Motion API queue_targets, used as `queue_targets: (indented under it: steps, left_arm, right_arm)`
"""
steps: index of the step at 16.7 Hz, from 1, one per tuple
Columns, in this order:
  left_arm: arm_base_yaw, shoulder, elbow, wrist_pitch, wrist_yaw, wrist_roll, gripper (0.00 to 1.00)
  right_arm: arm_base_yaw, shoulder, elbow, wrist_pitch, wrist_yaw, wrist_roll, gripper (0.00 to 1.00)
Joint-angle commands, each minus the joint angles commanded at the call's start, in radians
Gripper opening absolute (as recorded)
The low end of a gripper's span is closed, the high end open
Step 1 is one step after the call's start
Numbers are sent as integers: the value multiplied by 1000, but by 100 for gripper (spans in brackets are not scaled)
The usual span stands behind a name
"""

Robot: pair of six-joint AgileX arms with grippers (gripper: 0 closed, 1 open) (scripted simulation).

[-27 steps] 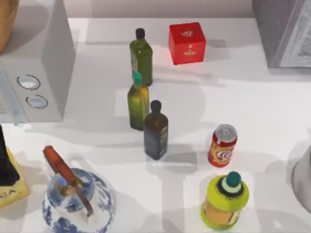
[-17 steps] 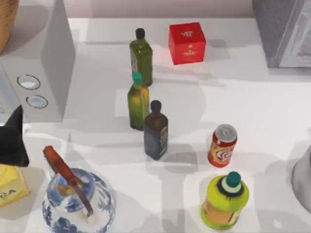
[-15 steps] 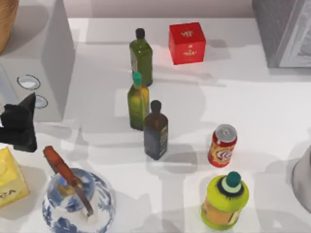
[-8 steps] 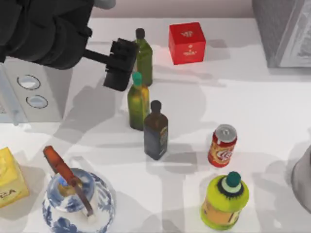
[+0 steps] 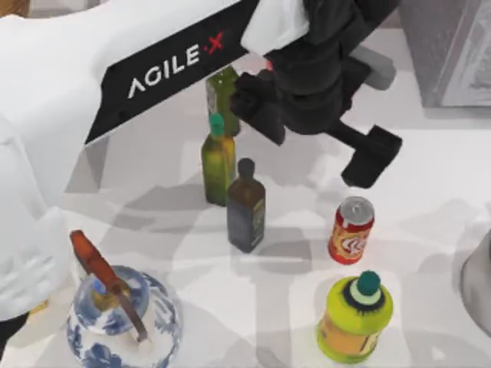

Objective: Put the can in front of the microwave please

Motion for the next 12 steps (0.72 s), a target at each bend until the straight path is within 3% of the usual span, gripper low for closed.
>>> queue_targets:
  steps: [5, 12]
  left_arm:
    - [-97, 224, 249, -132, -12, -9, 100]
    - [-105, 253, 278, -146, -14, -9, 100]
  right_arm:
    - [0, 0, 0, 0, 0, 0, 100]
    - [0, 0, 0, 0, 0, 0, 100]
